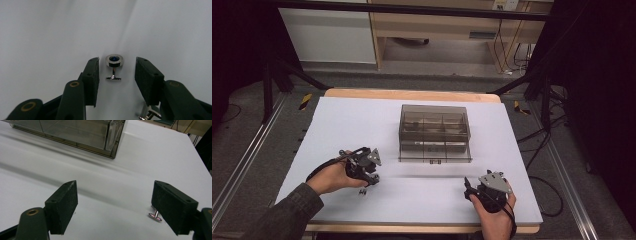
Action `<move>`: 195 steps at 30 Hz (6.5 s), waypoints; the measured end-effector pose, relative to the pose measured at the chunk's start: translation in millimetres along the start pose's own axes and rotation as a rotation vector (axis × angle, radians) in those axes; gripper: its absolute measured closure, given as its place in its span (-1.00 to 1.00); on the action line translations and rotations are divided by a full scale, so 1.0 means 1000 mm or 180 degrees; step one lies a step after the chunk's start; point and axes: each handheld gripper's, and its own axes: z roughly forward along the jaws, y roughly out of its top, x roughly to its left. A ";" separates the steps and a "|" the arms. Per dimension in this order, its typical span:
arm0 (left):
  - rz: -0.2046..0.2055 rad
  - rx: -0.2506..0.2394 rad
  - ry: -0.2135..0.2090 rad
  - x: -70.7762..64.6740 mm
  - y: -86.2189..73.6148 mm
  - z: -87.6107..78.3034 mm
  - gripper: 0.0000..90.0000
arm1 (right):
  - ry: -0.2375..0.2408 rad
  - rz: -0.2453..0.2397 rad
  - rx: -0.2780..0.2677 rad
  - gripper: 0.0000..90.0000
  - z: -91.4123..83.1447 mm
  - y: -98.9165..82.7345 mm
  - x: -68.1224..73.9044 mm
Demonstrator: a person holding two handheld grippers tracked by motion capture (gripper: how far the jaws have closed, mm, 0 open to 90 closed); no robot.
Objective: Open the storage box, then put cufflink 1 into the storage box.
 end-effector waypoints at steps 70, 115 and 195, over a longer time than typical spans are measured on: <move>0.0225 -0.0930 0.0492 -0.005 0.052 -0.105 0.61 | 0.0117 0.0103 -0.0017 -0.90 0.003 0.001 -0.004; -0.0125 -0.1657 0.0232 0.008 0.131 -0.053 0.61 | 0.0140 0.0093 0.0033 -0.88 0.005 0.001 -0.004; -0.0657 -0.1769 0.1174 -0.022 -0.085 -0.035 -0.83 | 0.0227 0.0413 0.1376 0.55 0.015 0.038 -0.103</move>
